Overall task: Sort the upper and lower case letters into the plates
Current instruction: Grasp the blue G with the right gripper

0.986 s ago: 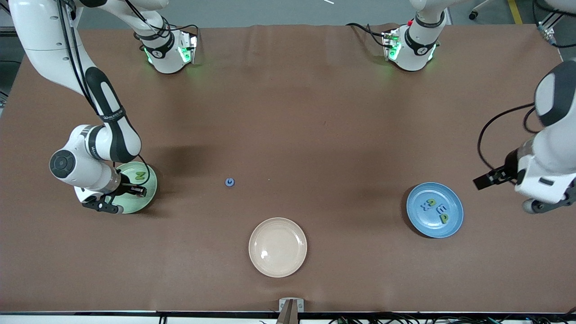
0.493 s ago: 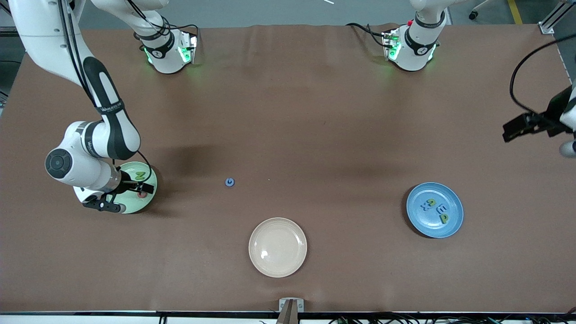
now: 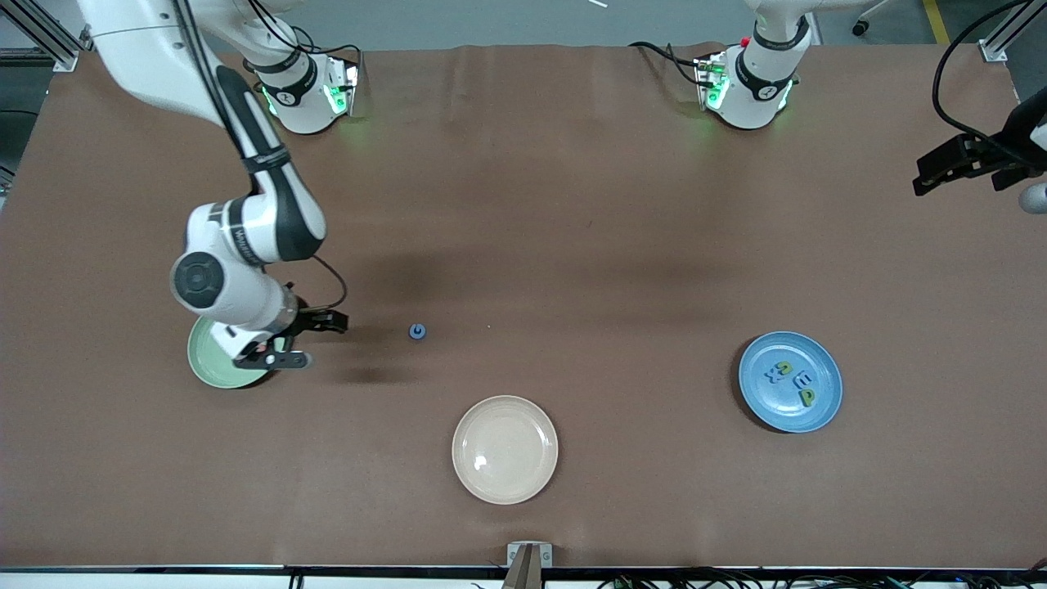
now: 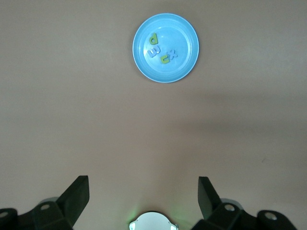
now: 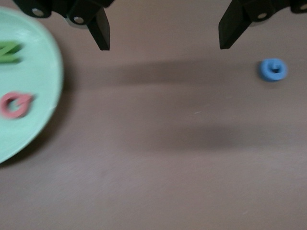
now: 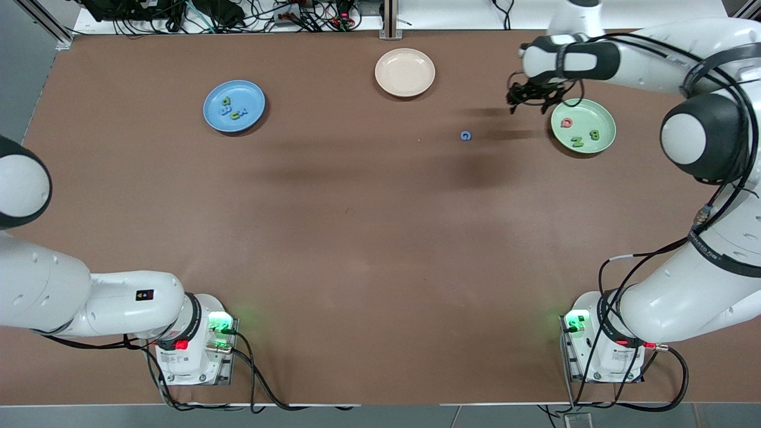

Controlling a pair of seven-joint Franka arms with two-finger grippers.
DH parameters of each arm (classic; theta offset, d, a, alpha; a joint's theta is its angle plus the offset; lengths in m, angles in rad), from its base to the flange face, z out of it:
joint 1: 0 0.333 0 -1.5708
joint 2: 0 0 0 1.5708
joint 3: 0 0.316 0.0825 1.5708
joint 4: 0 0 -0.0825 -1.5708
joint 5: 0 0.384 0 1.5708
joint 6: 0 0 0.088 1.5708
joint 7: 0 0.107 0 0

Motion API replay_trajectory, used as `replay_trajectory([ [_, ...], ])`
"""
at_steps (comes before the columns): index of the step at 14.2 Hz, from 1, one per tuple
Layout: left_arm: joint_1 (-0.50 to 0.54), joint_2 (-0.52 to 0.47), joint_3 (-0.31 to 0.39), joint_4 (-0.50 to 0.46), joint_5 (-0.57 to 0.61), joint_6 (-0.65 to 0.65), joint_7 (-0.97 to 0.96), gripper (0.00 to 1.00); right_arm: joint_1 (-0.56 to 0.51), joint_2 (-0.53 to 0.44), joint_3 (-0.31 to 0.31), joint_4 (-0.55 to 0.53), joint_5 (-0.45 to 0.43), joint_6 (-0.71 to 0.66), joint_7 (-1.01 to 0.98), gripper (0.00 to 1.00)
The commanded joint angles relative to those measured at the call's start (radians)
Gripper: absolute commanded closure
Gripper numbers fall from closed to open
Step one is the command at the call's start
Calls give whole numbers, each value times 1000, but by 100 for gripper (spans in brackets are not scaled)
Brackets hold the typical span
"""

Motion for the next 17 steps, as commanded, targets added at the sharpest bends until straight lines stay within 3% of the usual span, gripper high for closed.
replay_trajectory([
  [1,-9,-42,15,-59,-16,36,21,0,64,-3,-7,5,-3,-8,132,0],
  [5,-11,-32,9,-59,-18,42,21,0,127,68,-7,77,37,-5,207,0],
  [17,-8,-44,1,-70,-15,27,73,0,210,234,-10,212,29,7,293,3],
])
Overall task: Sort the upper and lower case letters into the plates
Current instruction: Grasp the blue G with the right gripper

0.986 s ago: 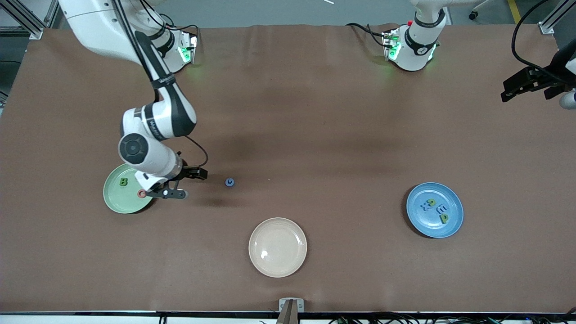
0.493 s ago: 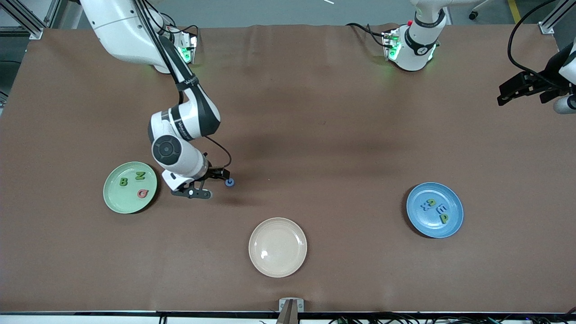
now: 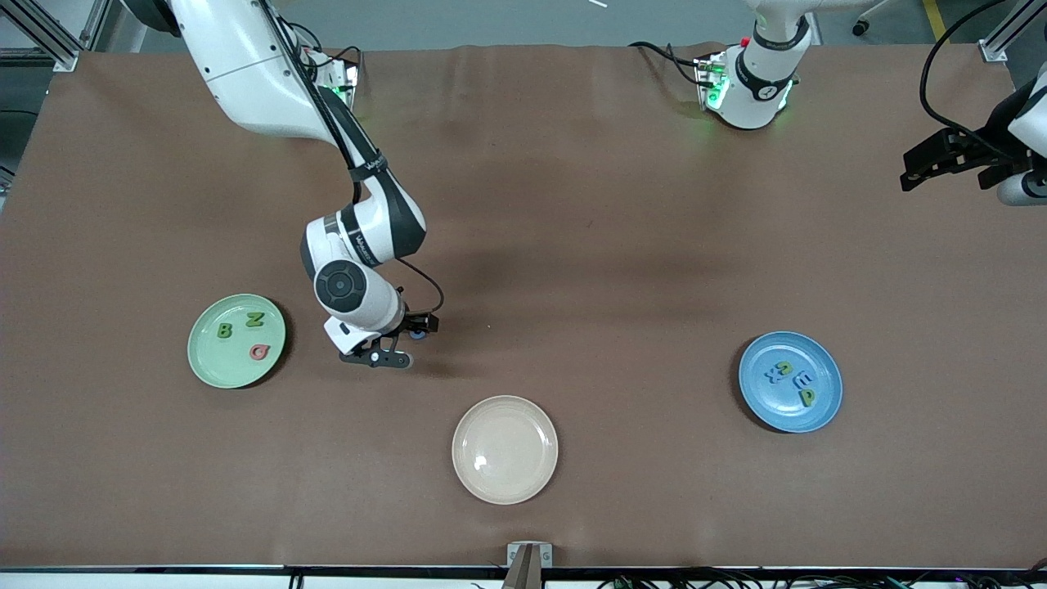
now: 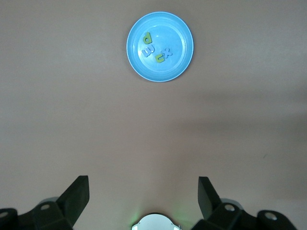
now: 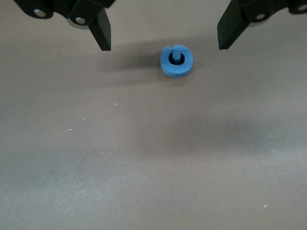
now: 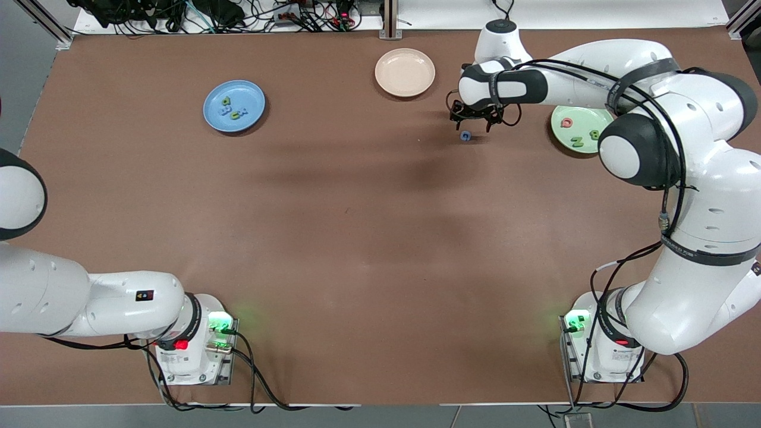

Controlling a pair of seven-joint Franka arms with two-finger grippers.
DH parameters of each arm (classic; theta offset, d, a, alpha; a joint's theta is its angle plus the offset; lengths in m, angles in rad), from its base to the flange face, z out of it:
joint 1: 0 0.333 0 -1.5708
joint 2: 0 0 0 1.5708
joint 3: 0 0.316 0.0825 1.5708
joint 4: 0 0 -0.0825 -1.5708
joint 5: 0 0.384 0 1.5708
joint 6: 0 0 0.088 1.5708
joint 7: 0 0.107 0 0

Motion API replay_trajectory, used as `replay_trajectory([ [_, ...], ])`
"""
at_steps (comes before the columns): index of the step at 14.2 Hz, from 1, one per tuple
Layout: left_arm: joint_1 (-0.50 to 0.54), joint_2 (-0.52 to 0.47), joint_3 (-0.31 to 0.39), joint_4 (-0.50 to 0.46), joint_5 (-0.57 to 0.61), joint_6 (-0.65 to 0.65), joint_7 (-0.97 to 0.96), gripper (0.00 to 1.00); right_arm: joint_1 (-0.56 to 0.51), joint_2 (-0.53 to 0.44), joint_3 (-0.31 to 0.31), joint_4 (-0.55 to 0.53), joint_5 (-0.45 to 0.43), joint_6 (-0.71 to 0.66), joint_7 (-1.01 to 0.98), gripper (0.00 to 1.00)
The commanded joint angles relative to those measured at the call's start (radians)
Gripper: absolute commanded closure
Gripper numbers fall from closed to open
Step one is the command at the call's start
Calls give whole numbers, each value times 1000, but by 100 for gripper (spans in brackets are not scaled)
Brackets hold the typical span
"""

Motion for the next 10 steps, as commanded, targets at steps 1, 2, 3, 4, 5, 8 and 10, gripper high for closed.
replay_trajectory([
  [1,4,-24,4,-21,-12,-6,51,0,21,32,-12,34,7,1,34,3],
  [2,5,-24,4,-21,-14,-6,54,0,22,35,-12,34,7,3,34,6],
  [3,5,-25,6,-21,-12,-8,57,0,22,38,-12,34,5,9,34,9],
  [4,5,-25,6,-21,-12,-8,57,0,24,44,-12,33,3,23,34,12],
  [5,5,-22,6,-21,-12,-6,59,0,25,45,-12,33,2,31,34,16],
  [8,2,-10,6,-18,-12,1,54,0,30,55,-12,31,-1,49,34,23],
  [10,2,-7,6,-18,-7,1,51,0,32,58,-12,31,-1,57,34,29],
])
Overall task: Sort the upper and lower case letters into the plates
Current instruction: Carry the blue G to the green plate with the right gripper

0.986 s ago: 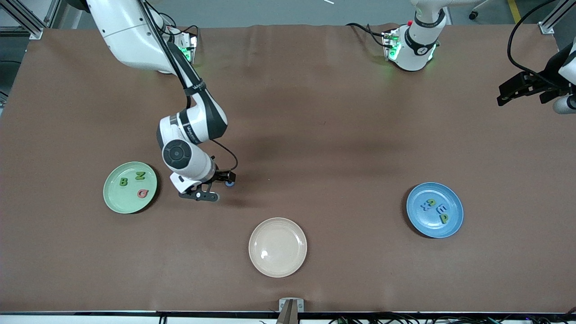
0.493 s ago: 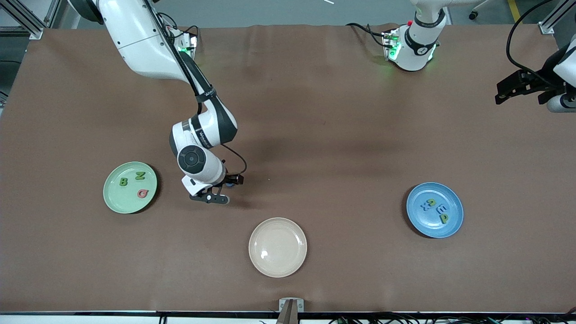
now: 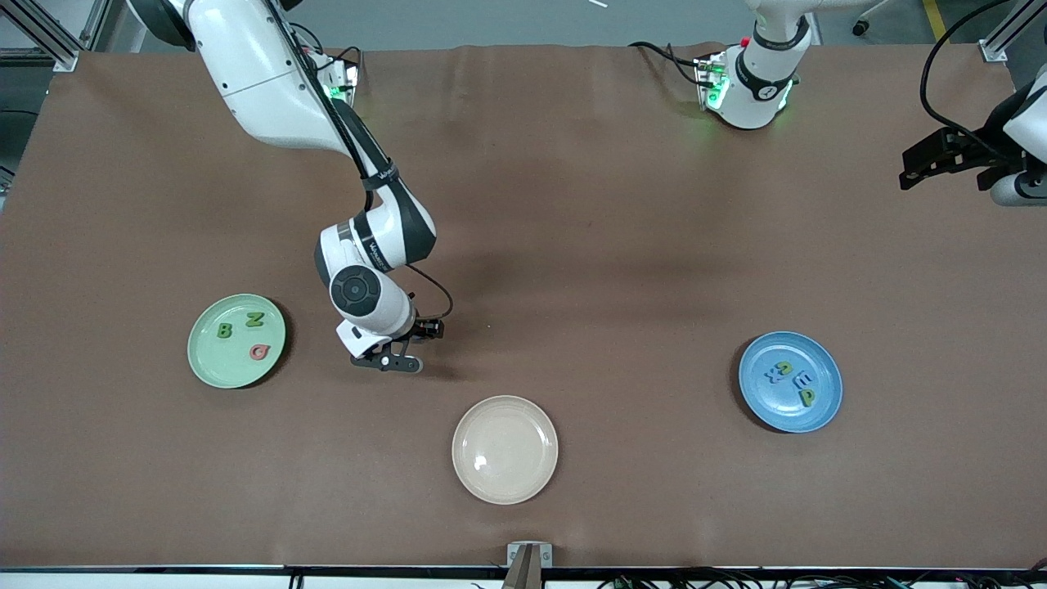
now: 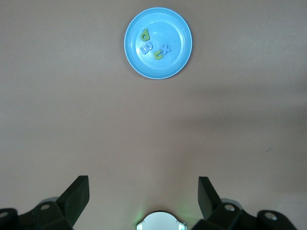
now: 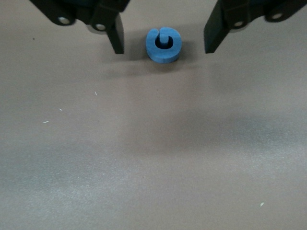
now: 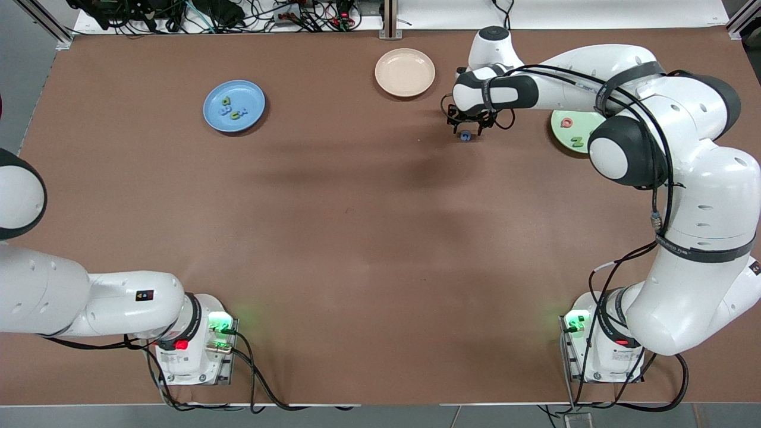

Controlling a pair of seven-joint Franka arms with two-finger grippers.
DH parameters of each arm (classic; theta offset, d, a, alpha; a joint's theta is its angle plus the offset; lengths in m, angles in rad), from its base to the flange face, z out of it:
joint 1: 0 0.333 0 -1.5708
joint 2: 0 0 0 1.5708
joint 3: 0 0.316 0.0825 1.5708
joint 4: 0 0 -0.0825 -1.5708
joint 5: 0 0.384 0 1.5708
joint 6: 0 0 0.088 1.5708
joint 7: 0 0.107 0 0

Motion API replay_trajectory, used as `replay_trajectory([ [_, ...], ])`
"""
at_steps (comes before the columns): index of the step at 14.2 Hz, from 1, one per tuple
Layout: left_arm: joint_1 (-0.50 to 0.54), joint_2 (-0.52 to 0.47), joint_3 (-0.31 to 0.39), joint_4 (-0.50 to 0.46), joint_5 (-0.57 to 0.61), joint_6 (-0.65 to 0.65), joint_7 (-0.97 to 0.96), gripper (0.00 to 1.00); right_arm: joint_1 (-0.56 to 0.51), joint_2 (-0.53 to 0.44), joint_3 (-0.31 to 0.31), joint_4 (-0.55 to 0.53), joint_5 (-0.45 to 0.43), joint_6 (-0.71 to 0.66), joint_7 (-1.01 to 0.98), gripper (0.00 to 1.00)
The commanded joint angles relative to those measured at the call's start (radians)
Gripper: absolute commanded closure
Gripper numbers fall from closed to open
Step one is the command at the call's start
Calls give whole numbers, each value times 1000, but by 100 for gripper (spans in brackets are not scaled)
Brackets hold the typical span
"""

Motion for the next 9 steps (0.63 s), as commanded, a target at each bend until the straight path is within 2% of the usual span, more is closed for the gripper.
replay_trajectory([
  [1,4,-7,2,-10,-7,3,20,0,19,18,-12,12,-1,12,20,30],
  [3,4,-9,3,-9,-7,3,22,0,19,19,-12,10,-1,20,20,34],
  [6,2,-7,3,-10,-6,3,22,0,19,19,-14,9,-2,22,20,48],
  [9,2,-9,3,-10,-6,3,22,0,19,19,-14,7,-2,22,20,65],
])
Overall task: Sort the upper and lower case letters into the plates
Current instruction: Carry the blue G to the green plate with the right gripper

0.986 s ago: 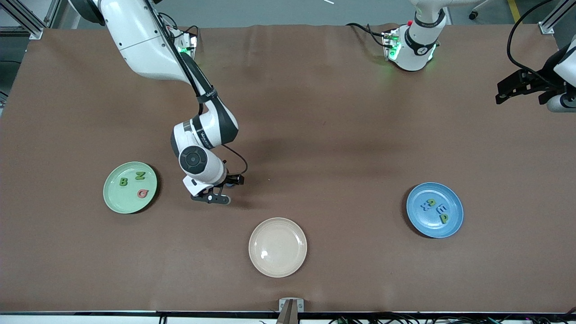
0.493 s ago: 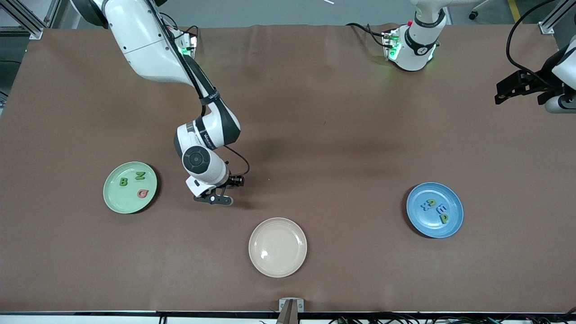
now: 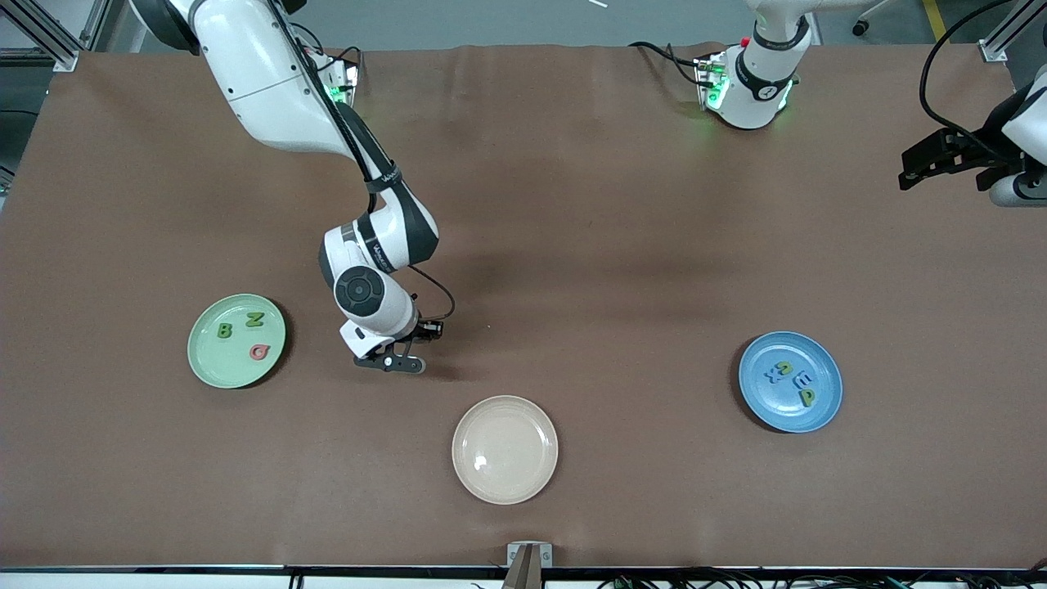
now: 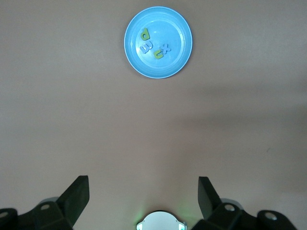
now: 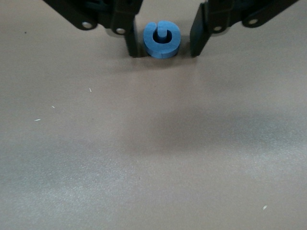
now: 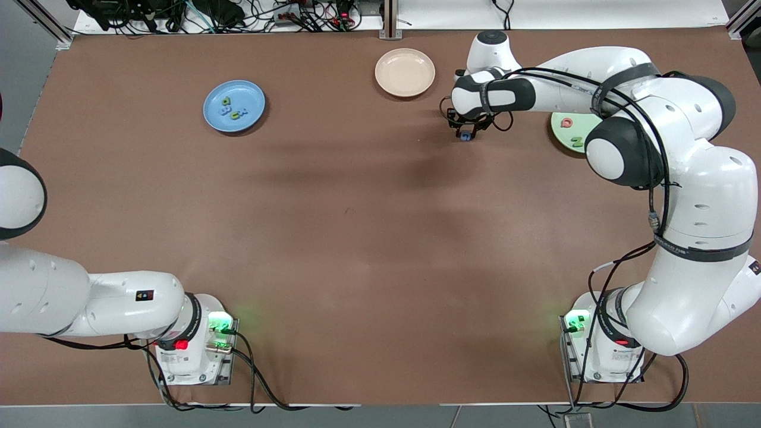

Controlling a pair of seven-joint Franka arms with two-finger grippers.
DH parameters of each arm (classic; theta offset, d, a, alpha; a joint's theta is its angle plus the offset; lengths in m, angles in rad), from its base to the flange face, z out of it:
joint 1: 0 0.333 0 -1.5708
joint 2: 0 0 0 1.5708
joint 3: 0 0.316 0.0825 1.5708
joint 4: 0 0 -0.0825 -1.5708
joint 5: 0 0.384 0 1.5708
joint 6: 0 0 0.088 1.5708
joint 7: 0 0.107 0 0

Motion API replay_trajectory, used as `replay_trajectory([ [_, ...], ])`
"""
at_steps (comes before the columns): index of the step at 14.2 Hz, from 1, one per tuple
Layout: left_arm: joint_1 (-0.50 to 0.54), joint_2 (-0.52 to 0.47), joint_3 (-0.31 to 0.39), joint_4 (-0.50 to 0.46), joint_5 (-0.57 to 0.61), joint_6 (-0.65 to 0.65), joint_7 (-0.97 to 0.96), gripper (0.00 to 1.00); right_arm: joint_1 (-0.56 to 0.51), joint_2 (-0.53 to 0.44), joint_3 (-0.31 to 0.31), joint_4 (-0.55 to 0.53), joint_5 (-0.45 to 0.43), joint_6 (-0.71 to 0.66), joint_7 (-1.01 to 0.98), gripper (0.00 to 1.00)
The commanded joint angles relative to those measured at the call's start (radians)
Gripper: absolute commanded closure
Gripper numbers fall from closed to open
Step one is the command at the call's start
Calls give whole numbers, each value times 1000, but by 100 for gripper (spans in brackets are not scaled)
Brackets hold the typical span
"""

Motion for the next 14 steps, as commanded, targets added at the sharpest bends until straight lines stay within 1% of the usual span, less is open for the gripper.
replay_trajectory([
  [1,2,-9,3,-7,-6,3,22,0,14,7,-12,7,-2,3,20,71],
  [3,1,-9,1,-6,-6,3,22,0,14,5,-12,7,-2,5,20,80],
  [5,4,-11,3,-7,-6,1,22,0,11,0,-12,7,0,-4,20,84],
  [7,1,-11,1,-7,-6,1,20,0,0,-19,-14,4,0,-29,13,84],
  [9,-4,-6,1,-3,-9,4,13,0,-25,-74,-27,-3,-2,-118,-6,84],
  [11,-6,-3,1,-3,-10,12,8,0,-59,-145,-43,-28,-7,-182,-90,84],
  [12,-7,2,0,-3,-12,16,5,0,-76,-188,-56,-58,-10,-187,-155,84],
  [14,-7,2,0,-1,-12,20,3,0,-116,-239,-72,-110,-11,-184,-255,84],
])
